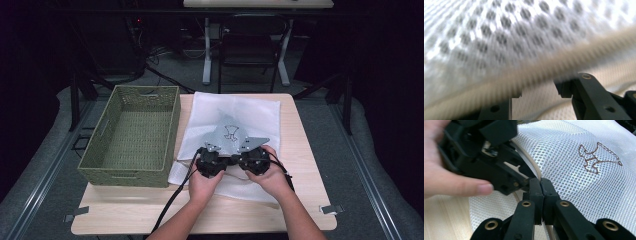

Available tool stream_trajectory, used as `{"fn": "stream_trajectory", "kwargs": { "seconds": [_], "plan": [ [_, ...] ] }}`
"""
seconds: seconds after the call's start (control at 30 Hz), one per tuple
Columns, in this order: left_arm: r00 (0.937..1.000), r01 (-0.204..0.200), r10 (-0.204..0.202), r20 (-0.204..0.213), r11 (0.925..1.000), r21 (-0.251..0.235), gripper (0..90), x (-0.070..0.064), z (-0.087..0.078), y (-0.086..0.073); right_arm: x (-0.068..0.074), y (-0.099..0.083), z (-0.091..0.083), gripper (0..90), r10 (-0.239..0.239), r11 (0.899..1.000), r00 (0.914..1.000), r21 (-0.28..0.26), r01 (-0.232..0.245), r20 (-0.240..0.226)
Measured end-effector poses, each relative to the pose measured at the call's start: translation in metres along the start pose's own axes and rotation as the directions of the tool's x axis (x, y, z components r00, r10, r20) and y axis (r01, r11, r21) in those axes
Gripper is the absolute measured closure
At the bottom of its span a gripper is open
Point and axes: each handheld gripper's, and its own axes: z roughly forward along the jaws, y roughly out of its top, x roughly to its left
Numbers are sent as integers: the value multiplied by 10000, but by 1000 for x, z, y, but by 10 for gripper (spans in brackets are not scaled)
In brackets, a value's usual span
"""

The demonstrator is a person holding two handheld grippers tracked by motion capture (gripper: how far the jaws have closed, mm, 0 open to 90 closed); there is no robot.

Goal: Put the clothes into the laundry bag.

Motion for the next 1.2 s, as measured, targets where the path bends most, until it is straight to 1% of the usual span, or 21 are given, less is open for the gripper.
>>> {"fn": "stream_trajectory", "kwargs": {
  "seconds": [0.07, 0.13, 0.27, 0.4, 0.47, 0.5, 0.6, 0.67, 0.7, 0.77, 0.83, 0.87, 0.93, 1.03, 1.07, 1.1, 1.2],
  "plan": [
    [9999, -119, 119, -37, 9999, 77, 616, 2, -5, -2, 0, 0, 0, 891, -46, 10000, 10000, 1, 46, 19],
    [9999, -113, 113, 55, 9999, 13, 604, 4, -10, -4, 0, 0, 0, 892, -39, 10000, 10000, 0, 39, 34],
    [9993, -358, 358, 109, 9994, -5, 589, 7, -20, -9, 0, 0, -1, 892, -9, 10000, 10000, -28, 9, 15],
    [9991, -378, 380, 198, 9993, -75, 578, 10, -32, -14, 0, 0, -1, 892, -20, 10000, 10000, 4, 20, 7],
    [9983, -528, 530, 237, 9986, -82, 575, 12, -39, -16, 0, -1, -1, 892, -26, 10000, 10000, 3, 26, 8],
    [9977, -619, 619, 264, 9981, 0, 573, 13, -42, -17, 0, -1, -1, 891, -22, 10000, 10000, 6, 22, 10],
    [9967, -727, 727, 350, 9973, -40, 571, 15, -50, -20, -1, -1, -1, 891, -16, 10000, 10000, 12, 16, 11],
    [9949, -910, 910, 437, 9958, -13, 568, 16, -56, -23, -1, -1, 0, 891, -14, 10000, 10000, 21, 14, -1],
    [9933, -1038, 1031, 530, 9945, 98, 565, 16, -58, -24, -1, -1, 0, 891, -23, 10000, 10000, 25, 23, -16],
    [9896, -1366, 1356, 471, 9905, 186, 561, 16, -63, -27, -1, -1, 0, 891, -27, 10000, 10000, 25, 27, -9],
    [9869, -1536, 1520, 544, 9878, 260, 557, 16, -68, -28, -1, -2, 0, 891, -30, 10000, 10000, 34, 30, -34],
    [9864, -1556, 1544, 558, 9877, 170, 554, 16, -71, -29, -1, -2, 0, 891, -20, 10000, 10000, 40, 20, -20],
    [9832, -1723, 1705, 652, 9848, 232, 545, 18, -79, -31, 0, -2, 1, 891, -6, 10000, 10000, 66, 6, -35],
    [9820, -1800, 1786, 616, 9835, 178, 540, 24, -90, -36, -1, -3, 2, 891, -28, 9999, 10000, 116, 29, -54],
    [9800, -1900, 1878, 659, 9813, 295, 540, 26, -93, -37, -1, -3, 2, 890, -52, 9999, 10000, 133, 53, -63],
    [9811, -1836, 1814, 671, 9826, 277, 540, 28, -95, -40, 0, -3, 3, 891, -33, 9999, 10000, 146, 34, -66],
    [9752, -2143, 2120, 629, 9763, 317, 537, 32, -100, -46, 0, -4, 4, 891, -83, 9995, 9999, 290, 86, -112]
  ]
}}
